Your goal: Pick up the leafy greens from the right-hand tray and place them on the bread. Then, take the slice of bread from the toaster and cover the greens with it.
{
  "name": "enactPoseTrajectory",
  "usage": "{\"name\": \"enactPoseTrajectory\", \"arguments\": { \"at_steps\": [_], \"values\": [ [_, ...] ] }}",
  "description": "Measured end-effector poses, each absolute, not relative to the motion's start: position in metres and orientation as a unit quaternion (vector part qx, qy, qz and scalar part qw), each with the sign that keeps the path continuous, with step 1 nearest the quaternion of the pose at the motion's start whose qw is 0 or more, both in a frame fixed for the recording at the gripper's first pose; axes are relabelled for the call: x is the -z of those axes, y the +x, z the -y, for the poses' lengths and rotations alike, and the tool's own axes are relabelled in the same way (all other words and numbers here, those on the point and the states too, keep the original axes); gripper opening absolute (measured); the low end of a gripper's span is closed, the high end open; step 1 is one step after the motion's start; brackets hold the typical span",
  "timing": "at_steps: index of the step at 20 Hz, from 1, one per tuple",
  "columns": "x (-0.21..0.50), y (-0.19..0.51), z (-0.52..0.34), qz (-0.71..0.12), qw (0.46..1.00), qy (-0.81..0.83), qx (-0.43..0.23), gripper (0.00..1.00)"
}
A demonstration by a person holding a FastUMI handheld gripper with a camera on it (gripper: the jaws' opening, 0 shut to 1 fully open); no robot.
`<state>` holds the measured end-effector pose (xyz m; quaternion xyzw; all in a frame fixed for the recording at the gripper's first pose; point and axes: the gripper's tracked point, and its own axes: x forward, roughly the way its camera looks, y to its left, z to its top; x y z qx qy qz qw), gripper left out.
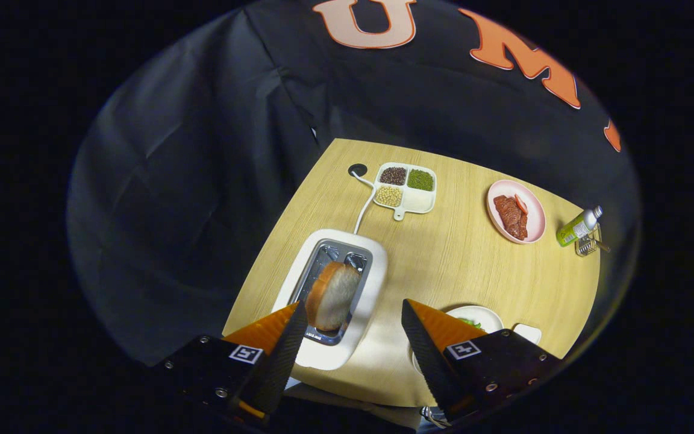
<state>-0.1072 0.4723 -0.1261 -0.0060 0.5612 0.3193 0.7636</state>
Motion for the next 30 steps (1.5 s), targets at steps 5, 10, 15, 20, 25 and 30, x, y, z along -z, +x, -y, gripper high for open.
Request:
{"name": "enactPoseTrajectory", "arguments": {
  "at_steps": [5,10,15,20,25,30],
  "values": [
    [0.145,-0.110,-0.500,-0.586,0.744,-0.038,-0.320,0.90],
    [0.163,-0.113,-0.508,-0.611,0.730,-0.057,-0.302,0.85],
    [0.182,-0.112,-0.497,-0.648,0.711,-0.062,-0.264,0.53],
    [0.184,-0.120,-0.503,-0.661,0.695,-0.040,-0.281,0.19],
    [0.170,-0.115,-0.495,-0.652,0.692,0.024,-0.308,0.11],
    [0.141,-0.100,-0.472,-0.622,0.701,0.085,-0.338,0.10]
  ]
}}
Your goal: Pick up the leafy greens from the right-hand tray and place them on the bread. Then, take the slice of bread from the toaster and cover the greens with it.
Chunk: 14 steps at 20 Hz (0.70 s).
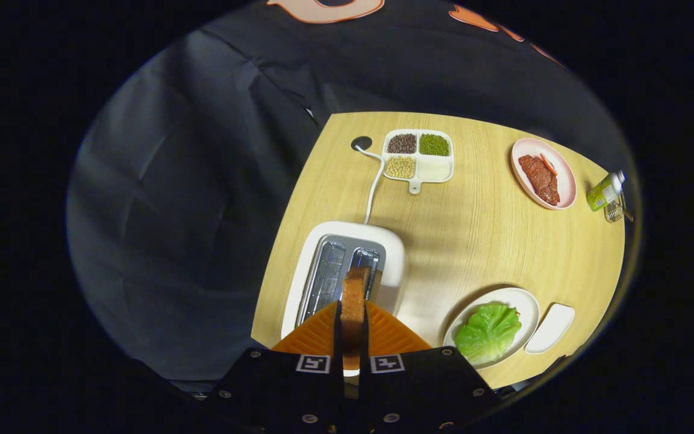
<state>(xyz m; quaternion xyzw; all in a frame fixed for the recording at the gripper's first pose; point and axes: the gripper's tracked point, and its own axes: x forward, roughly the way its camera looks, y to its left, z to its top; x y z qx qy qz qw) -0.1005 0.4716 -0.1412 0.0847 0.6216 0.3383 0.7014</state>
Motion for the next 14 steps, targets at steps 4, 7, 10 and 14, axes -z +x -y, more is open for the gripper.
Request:
{"name": "enactPoseTrajectory", "arguments": {
  "at_steps": [4,7,10,14],
  "values": [
    [0.120,-0.091,-0.447,-0.594,0.707,0.149,-0.354,0.10],
    [0.112,-0.081,-0.418,-0.571,0.719,0.173,-0.356,0.10],
    [0.111,-0.076,-0.389,-0.560,0.722,0.205,-0.350,0.10],
    [0.118,-0.076,-0.351,-0.554,0.720,0.248,-0.338,0.10]
  ]
}}
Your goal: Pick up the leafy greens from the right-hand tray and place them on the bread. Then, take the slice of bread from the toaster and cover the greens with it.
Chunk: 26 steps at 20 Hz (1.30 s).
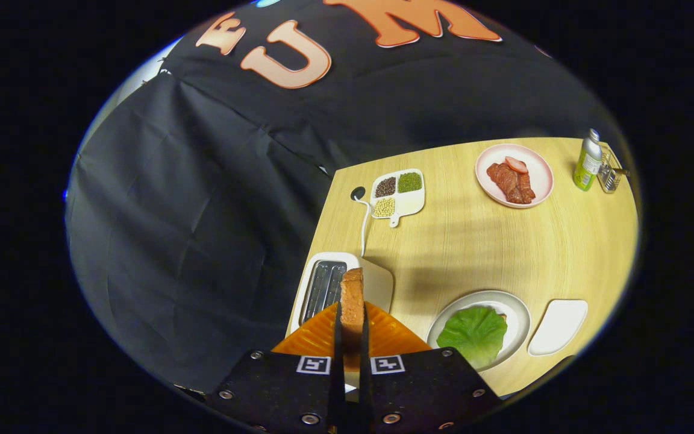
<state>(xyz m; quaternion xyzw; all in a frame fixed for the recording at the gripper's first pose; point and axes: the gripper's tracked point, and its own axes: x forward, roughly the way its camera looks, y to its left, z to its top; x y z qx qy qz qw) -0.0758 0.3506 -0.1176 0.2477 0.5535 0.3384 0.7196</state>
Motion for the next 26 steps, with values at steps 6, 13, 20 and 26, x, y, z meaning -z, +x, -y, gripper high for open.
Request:
{"name": "enactPoseTrajectory", "arguments": {
  "at_steps": [6,13,20,26],
  "values": [
    [0.148,-0.088,-0.302,-0.559,0.705,0.294,-0.323,0.10],
    [0.189,-0.106,-0.280,-0.564,0.678,0.334,-0.332,0.10],
    [0.253,-0.128,-0.272,-0.588,0.661,0.335,-0.322,0.10],
    [0.307,-0.135,-0.268,-0.609,0.636,0.350,-0.319,0.10]
  ]
}}
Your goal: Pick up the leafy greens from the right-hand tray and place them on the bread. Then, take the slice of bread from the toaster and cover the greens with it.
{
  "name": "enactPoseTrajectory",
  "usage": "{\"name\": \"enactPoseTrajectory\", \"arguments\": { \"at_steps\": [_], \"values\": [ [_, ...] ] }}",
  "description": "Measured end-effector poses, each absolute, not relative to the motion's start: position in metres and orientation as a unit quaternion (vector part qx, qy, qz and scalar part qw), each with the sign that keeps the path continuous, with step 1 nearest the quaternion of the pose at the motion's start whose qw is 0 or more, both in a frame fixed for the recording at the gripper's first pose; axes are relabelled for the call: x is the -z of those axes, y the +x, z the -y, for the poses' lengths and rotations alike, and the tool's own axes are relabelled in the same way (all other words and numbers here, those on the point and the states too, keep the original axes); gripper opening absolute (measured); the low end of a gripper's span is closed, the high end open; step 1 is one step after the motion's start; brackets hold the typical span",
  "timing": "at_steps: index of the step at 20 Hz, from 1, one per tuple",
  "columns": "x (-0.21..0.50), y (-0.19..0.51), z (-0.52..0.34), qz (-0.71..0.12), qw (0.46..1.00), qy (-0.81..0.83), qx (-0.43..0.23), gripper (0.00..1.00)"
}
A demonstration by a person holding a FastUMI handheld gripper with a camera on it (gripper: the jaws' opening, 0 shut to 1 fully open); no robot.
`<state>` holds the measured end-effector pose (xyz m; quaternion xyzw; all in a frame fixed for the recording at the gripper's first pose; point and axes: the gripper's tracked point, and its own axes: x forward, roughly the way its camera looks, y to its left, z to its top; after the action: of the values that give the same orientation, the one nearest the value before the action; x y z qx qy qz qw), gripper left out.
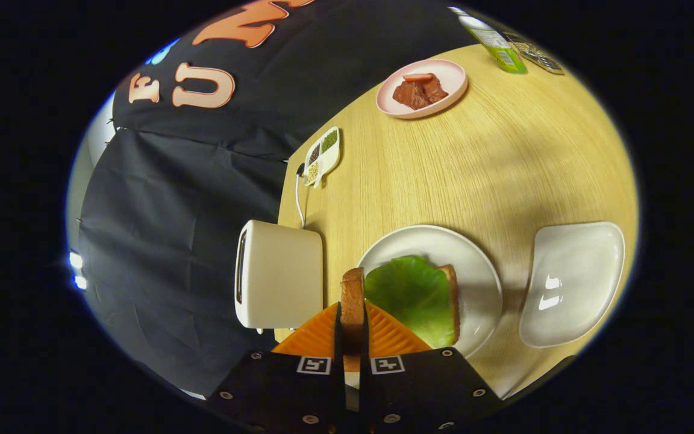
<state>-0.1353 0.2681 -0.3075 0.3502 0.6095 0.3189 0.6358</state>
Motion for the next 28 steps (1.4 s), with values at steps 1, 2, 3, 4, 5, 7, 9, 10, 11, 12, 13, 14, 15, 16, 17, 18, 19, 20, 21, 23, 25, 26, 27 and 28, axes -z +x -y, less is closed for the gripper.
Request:
{"name": "enactPoseTrajectory", "arguments": {
  "at_steps": [1,2,3,4,5,7,9,10,11,12,13,14,15,16,17,18,19,20,21,23,25,26,27,28],
  "values": [
    [0.316,-0.135,-0.267,-0.612,0.634,0.350,-0.317,0.10],
    [0.326,-0.136,-0.265,-0.620,0.632,0.348,-0.307,0.10],
    [0.335,-0.137,-0.262,-0.627,0.633,0.346,-0.295,0.10],
    [0.345,-0.138,-0.258,-0.633,0.634,0.344,-0.281,0.10],
    [0.351,-0.138,-0.255,-0.638,0.633,0.347,-0.269,0.10],
    [0.356,-0.135,-0.249,-0.636,0.643,0.344,-0.253,0.17],
    [0.358,-0.124,-0.238,-0.616,0.675,0.326,-0.243,0.32],
    [0.352,-0.120,-0.235,-0.605,0.686,0.323,-0.243,0.36],
    [0.345,-0.115,-0.231,-0.594,0.696,0.321,-0.245,0.44],
    [0.334,-0.110,-0.226,-0.578,0.709,0.317,-0.250,0.45],
    [0.325,-0.102,-0.220,-0.560,0.729,0.304,-0.250,0.50],
    [0.316,-0.091,-0.210,-0.538,0.754,0.285,-0.246,0.55],
    [0.306,-0.079,-0.201,-0.513,0.780,0.265,-0.242,0.61],
    [0.290,-0.068,-0.192,-0.486,0.803,0.248,-0.238,0.67],
    [0.271,-0.057,-0.185,-0.458,0.823,0.237,-0.237,0.75],
    [0.250,-0.048,-0.178,-0.431,0.840,0.230,-0.237,0.79],
    [0.230,-0.039,-0.172,-0.403,0.856,0.222,-0.235,0.86],
    [0.212,-0.029,-0.164,-0.379,0.872,0.210,-0.227,0.89],
    [0.196,-0.018,-0.151,-0.354,0.891,0.190,-0.210,0.93],
    [0.160,-0.001,-0.134,-0.305,0.918,0.170,-0.189,0.96],
    [0.122,0.009,-0.120,-0.263,0.934,0.167,-0.176,0.96],
    [0.102,0.014,-0.112,-0.238,0.942,0.163,-0.169,0.97],
    [0.083,0.018,-0.104,-0.212,0.949,0.159,-0.168,0.97],
    [0.065,0.020,-0.102,-0.191,0.953,0.160,-0.172,0.97]
  ]
}}
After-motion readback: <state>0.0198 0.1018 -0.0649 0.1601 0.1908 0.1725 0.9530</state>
